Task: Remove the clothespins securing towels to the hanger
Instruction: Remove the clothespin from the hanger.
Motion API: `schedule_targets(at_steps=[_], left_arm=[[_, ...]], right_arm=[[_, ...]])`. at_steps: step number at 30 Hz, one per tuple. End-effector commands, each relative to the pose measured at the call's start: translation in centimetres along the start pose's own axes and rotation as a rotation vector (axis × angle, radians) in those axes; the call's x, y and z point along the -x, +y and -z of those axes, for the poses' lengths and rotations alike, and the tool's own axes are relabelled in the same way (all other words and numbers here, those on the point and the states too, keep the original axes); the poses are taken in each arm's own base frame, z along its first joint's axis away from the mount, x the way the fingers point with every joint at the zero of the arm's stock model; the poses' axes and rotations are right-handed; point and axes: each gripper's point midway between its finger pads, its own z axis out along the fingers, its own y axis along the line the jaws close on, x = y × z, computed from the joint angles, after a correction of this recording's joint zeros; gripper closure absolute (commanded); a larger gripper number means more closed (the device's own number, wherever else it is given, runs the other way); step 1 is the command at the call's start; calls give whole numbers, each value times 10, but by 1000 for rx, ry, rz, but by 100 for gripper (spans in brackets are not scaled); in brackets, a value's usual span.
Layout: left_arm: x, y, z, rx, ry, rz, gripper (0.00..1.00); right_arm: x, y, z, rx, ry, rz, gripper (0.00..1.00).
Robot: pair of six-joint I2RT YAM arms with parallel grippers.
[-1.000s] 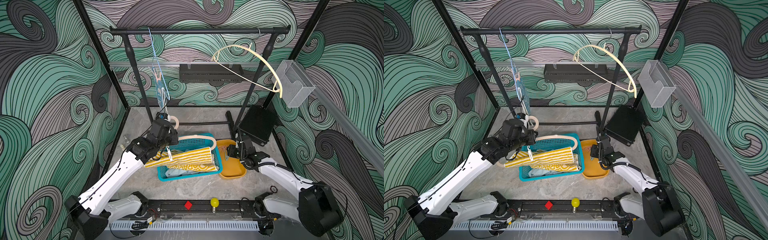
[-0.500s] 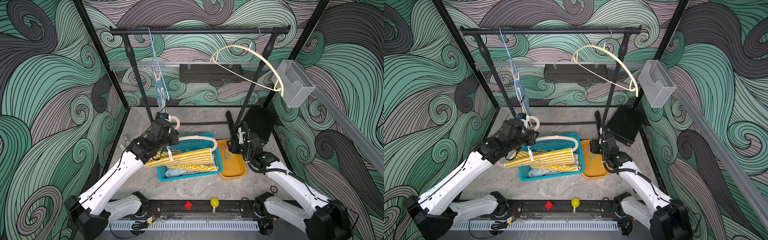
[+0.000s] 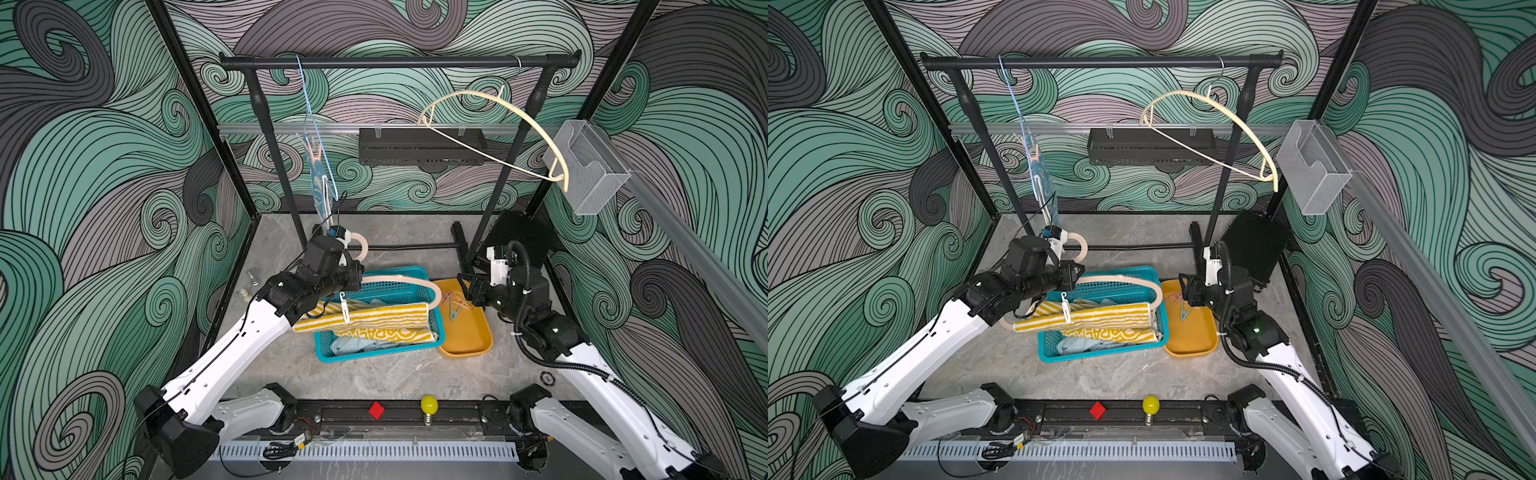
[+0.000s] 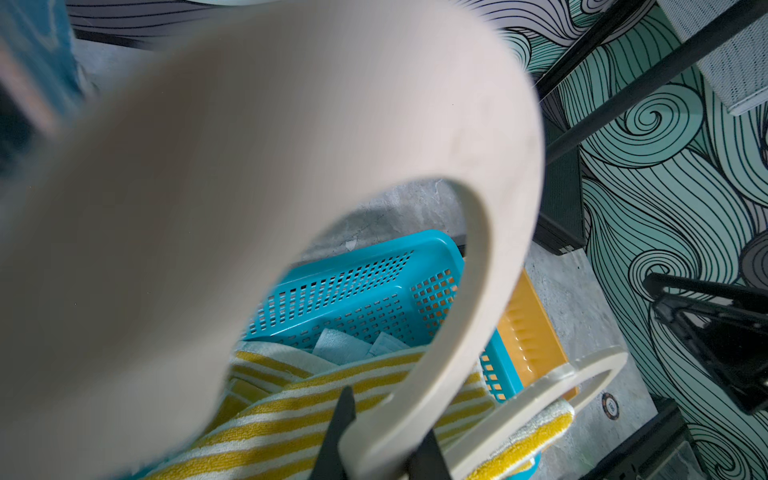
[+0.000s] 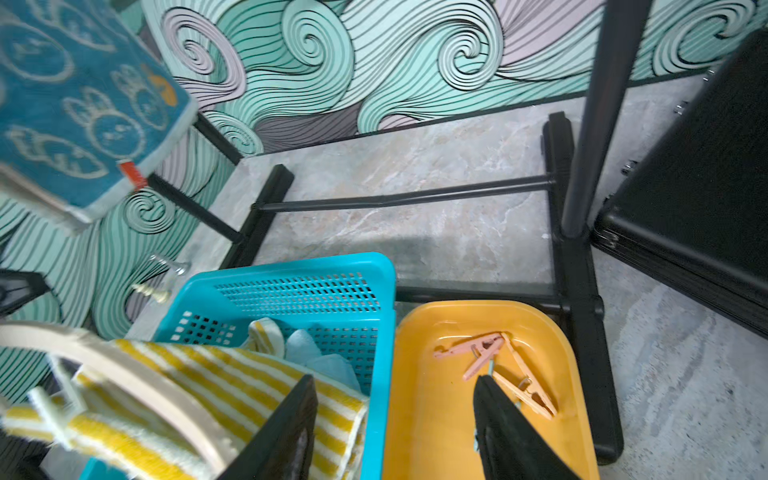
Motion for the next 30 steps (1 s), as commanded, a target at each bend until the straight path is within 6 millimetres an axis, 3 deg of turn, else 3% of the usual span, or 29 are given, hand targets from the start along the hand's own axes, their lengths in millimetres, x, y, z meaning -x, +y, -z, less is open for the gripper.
schedule_targets(at_steps=[1,10,17,30], left_arm=[[5,-15,-2,-75,-18,-57,100],[8,-24,-17,-103,8,-42,100],[15,-30,-17,-114,10,-47,100],[29,-44,-22,-148,15,-49,100]], right_arm=[[19,38,13,183,-19,65,40],[11,95,30,507,23,107,41],[-14,131,32,624,92,191,40],[-50,177,1,714,219,280,35]])
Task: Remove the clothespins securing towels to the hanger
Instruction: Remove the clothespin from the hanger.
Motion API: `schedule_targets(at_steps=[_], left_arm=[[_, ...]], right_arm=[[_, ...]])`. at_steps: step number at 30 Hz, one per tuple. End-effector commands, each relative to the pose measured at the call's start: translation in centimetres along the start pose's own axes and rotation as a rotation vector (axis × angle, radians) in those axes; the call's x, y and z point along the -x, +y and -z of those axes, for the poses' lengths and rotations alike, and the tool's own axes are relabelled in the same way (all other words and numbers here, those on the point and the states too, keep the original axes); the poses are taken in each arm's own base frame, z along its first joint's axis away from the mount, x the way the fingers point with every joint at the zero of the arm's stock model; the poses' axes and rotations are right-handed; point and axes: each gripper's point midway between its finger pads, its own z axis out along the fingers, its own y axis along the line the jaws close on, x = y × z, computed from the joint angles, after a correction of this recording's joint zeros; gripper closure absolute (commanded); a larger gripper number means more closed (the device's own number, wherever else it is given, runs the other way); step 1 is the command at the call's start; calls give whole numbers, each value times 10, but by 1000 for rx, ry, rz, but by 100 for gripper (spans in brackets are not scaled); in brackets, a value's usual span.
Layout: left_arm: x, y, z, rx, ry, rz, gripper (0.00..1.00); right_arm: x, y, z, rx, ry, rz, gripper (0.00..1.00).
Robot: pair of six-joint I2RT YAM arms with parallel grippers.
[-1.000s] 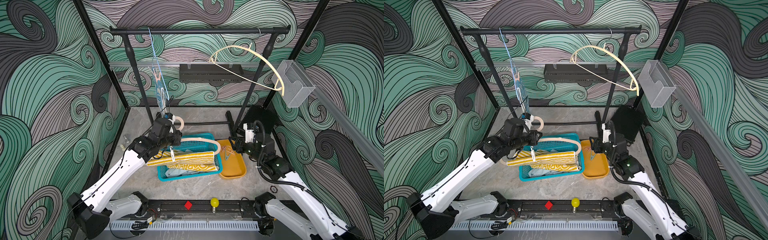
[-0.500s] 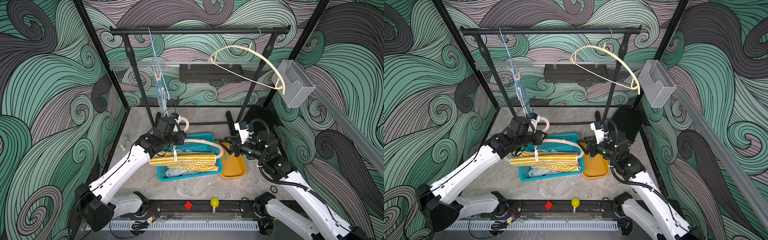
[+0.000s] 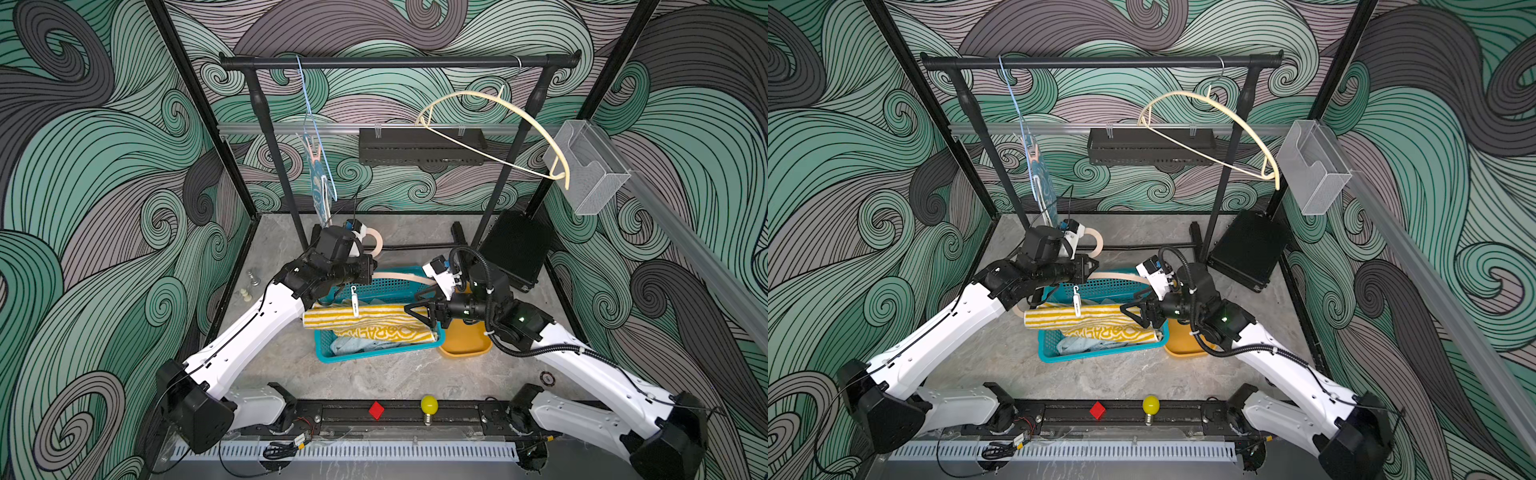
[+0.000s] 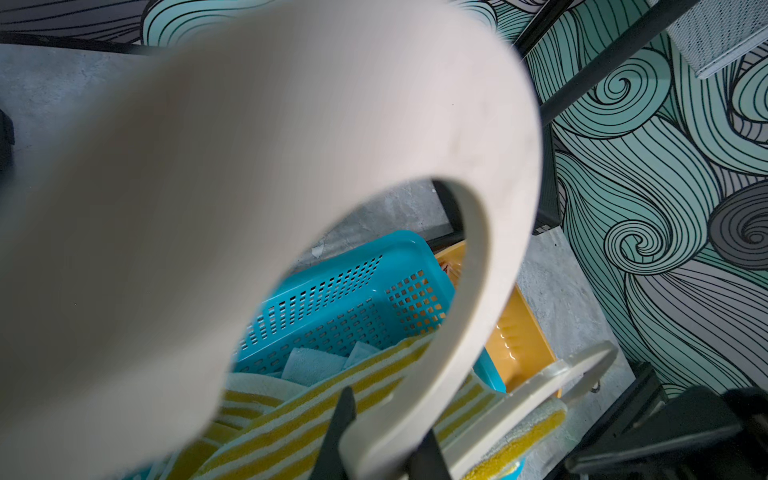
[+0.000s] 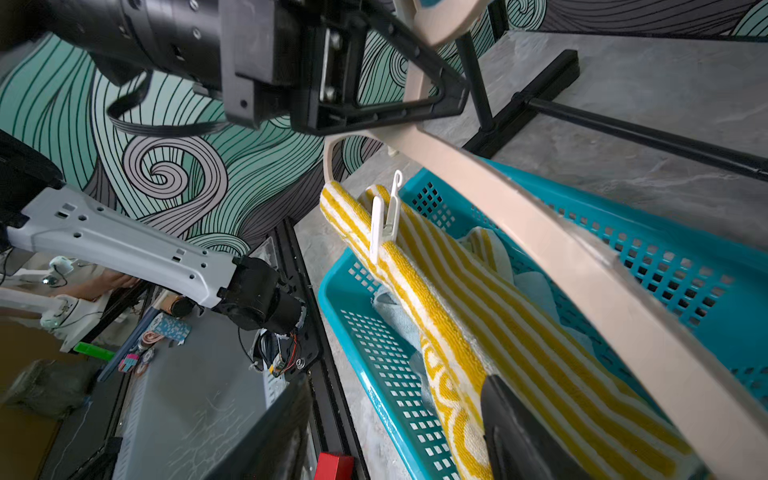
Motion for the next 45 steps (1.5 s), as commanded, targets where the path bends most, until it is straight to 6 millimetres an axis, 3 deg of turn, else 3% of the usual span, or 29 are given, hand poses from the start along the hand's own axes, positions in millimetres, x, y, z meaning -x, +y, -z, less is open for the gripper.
schedule_targets(at_steps=[1,21,34,39,45], left_arm=[[21,-22,8,-74,-39,-17,100],[23,-27,10,-83,-35,47,100],[24,-31,15,-102,-33,47,100],[25,-29,14,-85,-34,41,100],[24,-18,17,-28,-43,29,100]], right_arm=[[22,14,-4,27,-46,92,35],[21,34,-78,86,25,156,34],[19,19,-106,18,36,167,34],[24,18,-99,-11,26,178,34],[31,22,-61,-86,21,244,33]])
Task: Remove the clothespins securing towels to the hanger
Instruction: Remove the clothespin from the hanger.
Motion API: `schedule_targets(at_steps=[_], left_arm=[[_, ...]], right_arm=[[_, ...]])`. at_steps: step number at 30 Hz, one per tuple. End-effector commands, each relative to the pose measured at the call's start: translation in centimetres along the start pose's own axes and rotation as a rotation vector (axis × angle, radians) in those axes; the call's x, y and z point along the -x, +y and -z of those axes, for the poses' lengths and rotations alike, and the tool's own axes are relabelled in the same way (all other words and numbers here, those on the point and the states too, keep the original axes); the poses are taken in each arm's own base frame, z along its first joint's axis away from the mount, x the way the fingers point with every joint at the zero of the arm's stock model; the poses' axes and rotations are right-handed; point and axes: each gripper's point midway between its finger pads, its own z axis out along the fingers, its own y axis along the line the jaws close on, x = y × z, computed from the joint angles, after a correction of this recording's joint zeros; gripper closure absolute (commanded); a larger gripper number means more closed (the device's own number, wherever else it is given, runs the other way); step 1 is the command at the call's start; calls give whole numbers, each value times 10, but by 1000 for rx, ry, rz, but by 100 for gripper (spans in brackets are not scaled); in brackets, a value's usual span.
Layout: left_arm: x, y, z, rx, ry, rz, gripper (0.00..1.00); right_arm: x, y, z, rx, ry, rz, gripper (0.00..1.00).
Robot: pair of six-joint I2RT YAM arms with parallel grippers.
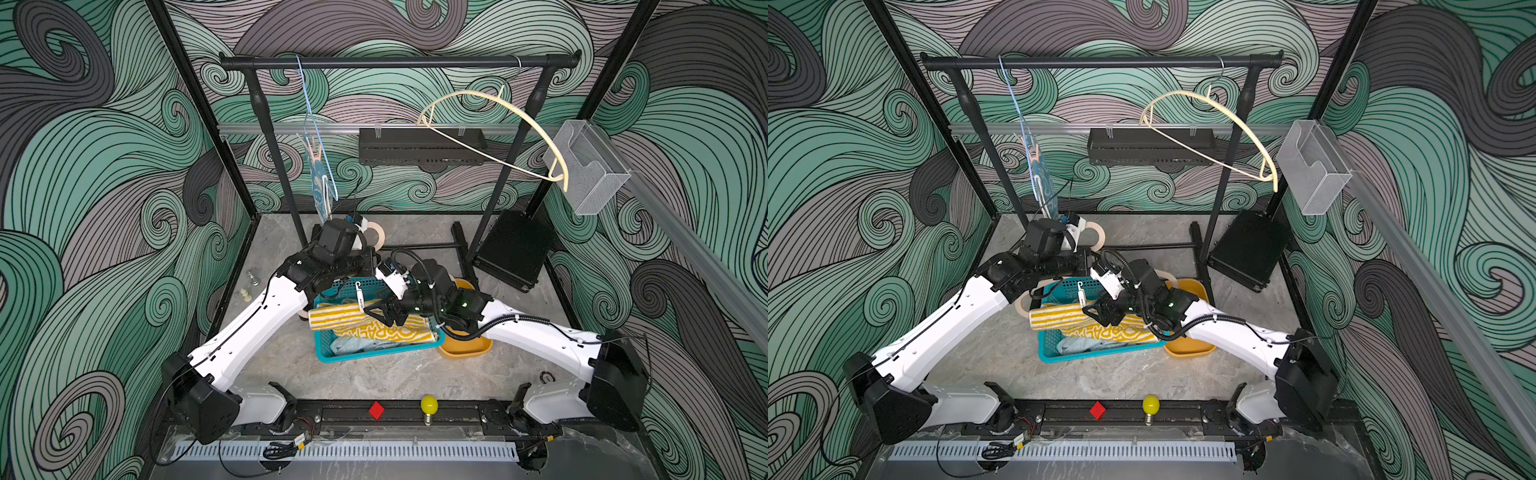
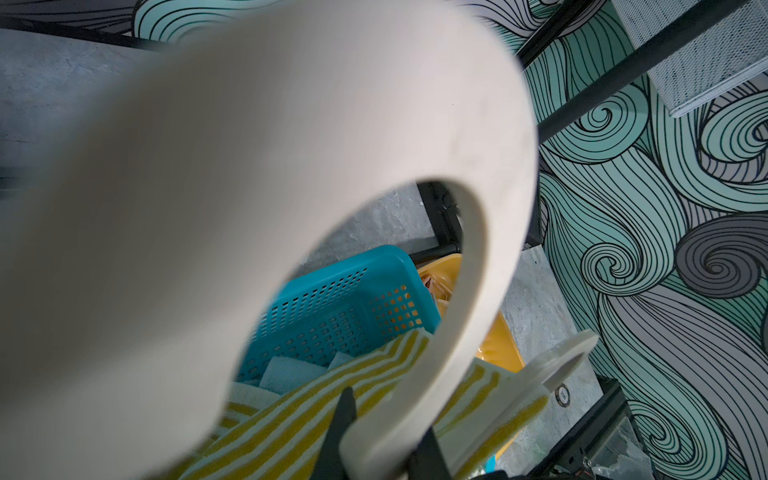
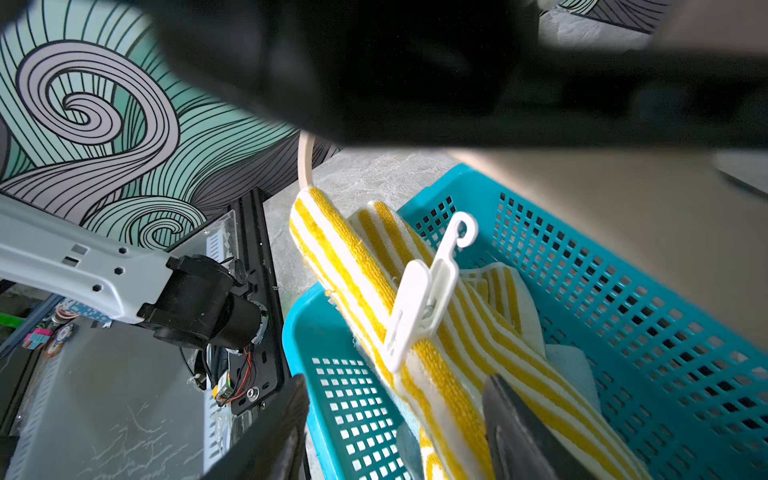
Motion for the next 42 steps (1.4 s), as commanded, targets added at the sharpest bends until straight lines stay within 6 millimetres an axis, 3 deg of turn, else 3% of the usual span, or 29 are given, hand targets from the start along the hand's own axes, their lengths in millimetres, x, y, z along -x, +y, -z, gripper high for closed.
schedule_targets(at_steps=[1,6,11,16,22,25,36,40,42], left_arm=[[12,-10,17,-17,-40,-28,100],[6,-12,15,-33,-22,-45,100],[3,-19,17,-70,-26,-85,100],[1,-27,25,-107,-41,-125,100],[0,-37,32,-160,-49,-166,100],[-2,-40,34,-177,-47,-180,100],[-3,-38,41,-177,-65,-186,100],[-2,-39,43,-179,-70,-182,100],[-3,-39,43,-181,-69,-180,100]], right_arm=[[23,2,35,-74,-53,80,33],[42,-4,76,-153,-109,126,30],[45,-30,92,-170,-36,74,30],[45,-39,87,-133,55,73,32],[43,-33,74,-39,124,98,37],[44,-33,71,-6,126,98,45],[39,-23,60,143,173,73,49],[38,-26,54,152,190,62,64],[39,-24,53,171,191,58,85]])
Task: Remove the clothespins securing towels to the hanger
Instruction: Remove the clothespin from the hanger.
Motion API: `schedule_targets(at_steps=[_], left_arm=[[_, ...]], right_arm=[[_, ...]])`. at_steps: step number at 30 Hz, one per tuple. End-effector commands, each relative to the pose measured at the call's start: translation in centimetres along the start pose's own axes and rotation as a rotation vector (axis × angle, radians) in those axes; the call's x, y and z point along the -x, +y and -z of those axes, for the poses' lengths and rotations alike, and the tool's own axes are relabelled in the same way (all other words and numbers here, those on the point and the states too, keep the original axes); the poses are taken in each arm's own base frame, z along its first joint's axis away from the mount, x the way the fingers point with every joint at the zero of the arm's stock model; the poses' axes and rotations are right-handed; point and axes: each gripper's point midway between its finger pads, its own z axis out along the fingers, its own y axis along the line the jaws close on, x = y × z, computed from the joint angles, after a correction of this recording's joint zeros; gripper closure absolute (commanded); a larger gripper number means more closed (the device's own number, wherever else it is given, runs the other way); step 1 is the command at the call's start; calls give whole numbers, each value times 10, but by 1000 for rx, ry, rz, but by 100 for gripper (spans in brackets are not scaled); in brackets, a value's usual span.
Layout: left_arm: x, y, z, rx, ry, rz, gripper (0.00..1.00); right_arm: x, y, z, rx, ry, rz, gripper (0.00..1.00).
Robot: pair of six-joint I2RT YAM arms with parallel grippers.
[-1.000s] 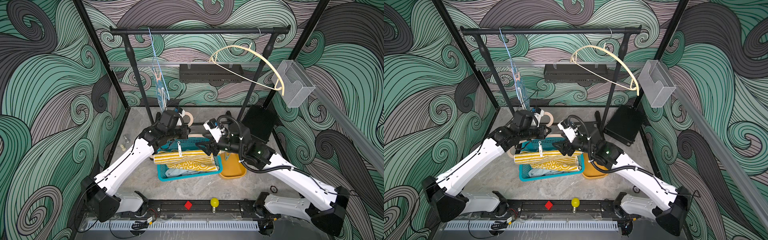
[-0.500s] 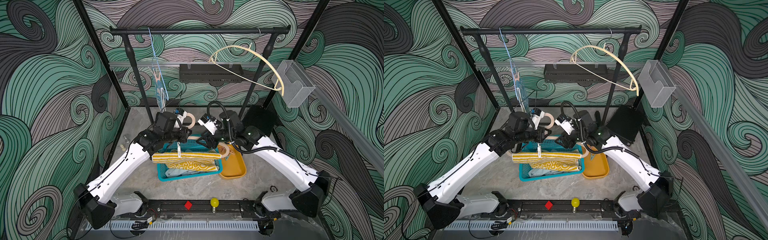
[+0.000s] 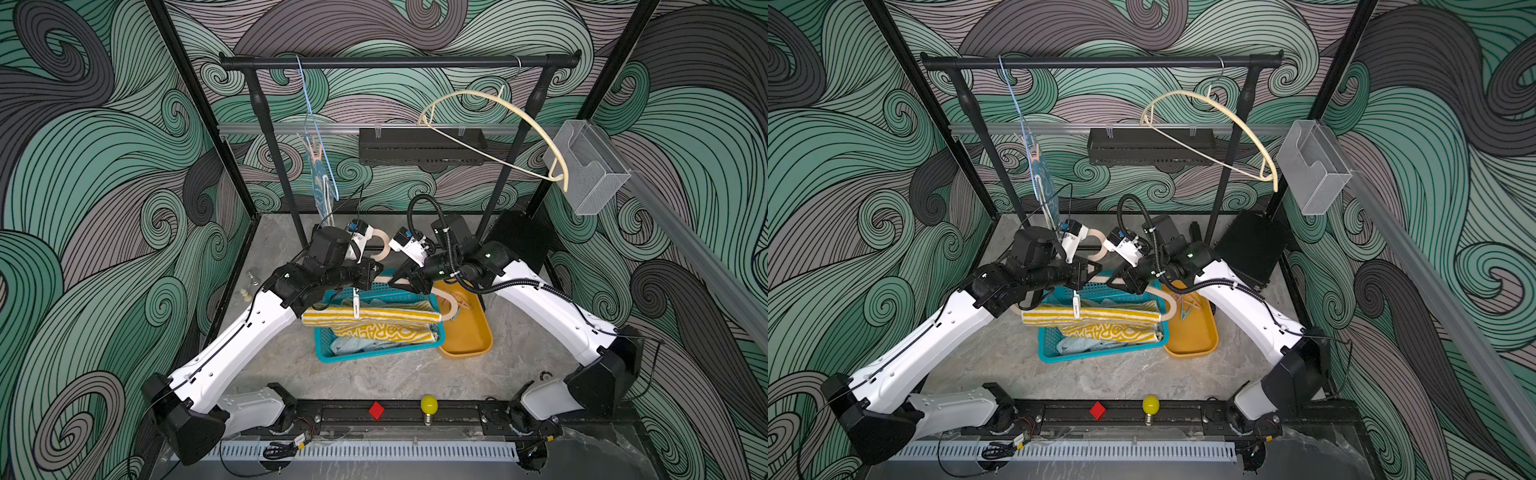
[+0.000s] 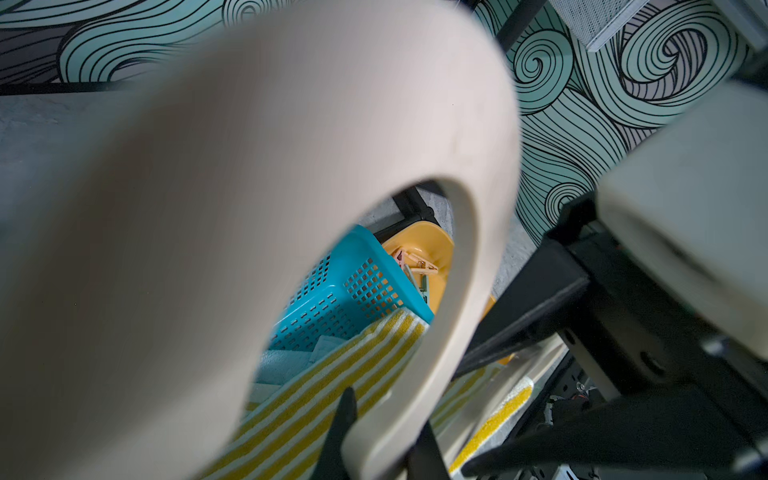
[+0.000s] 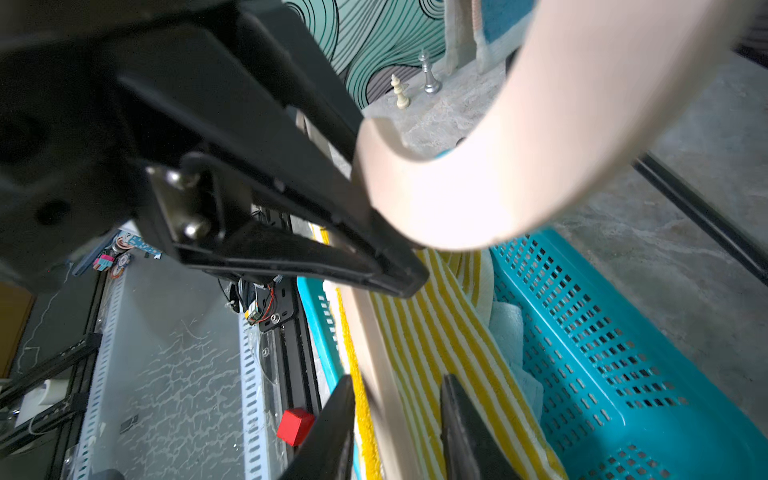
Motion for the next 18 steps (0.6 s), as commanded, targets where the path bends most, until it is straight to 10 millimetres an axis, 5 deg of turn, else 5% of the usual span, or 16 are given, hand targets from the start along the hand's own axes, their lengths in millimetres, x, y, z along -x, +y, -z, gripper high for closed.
schedule_targets(at_steps=[1,4,8,11,18], left_arm=[[15,-14,12,-49,-70,-14,100],[15,-13,14,-39,-75,-9,100],[13,-8,21,-6,-66,-7,59],[6,-6,29,8,-52,-12,42],[-17,9,64,71,-79,28,41]], right_arm=[[1,9,1,62,12,7,94],[3,9,1,76,5,5,100],[7,12,4,110,-11,7,100],[8,16,7,149,-23,2,100],[11,17,8,206,-40,-7,100]])
